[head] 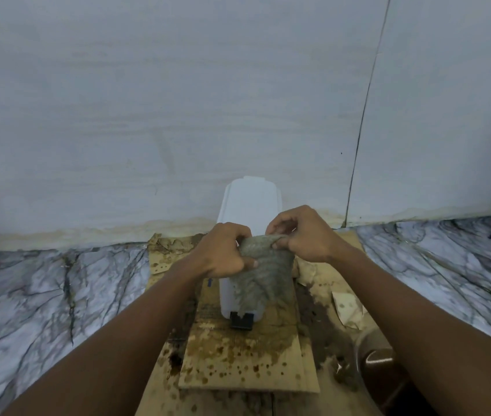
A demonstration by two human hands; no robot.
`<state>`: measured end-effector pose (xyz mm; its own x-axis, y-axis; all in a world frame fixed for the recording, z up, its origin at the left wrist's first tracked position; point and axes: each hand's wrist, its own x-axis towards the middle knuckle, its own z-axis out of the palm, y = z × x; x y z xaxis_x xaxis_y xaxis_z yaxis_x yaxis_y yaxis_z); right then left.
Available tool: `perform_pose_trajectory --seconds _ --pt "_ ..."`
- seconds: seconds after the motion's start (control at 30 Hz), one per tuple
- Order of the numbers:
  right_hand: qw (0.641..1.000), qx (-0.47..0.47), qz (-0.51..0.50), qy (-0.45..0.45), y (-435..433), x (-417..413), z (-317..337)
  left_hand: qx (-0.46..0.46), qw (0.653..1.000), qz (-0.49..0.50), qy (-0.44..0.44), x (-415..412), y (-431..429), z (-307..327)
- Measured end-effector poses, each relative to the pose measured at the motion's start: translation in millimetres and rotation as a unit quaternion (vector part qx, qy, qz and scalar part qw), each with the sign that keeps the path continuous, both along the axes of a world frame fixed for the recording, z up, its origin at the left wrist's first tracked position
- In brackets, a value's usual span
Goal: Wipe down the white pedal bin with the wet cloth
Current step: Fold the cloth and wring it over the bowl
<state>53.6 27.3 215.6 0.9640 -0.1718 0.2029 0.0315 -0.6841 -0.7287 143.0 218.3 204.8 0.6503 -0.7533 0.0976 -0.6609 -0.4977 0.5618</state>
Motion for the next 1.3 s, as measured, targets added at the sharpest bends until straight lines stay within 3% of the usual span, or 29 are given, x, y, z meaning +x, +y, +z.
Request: perform_pose_trajectory --seconds 0.3,0.57,1.03,1.3 --pt "0.999 -0.023 -0.019 0.021 -16 -9 -2 -0.068 0.997 0.011 0.044 -2 -2 -1" --pt "0.996 -0.011 -0.031 0.086 -56 -39 -10 -0.056 0.997 -0.045 -0.004 -3 -38 -14" --pt "0.973 0.095 -0.177 0.111 -125 -189 -158 0.075 0.963 -0.257 0.028 -77 -163 -142" --pt "0.935 0.28 -0.136 0.169 -97 -250 -227 0.226 0.894 -0.377 0.085 -100 -174 -187"
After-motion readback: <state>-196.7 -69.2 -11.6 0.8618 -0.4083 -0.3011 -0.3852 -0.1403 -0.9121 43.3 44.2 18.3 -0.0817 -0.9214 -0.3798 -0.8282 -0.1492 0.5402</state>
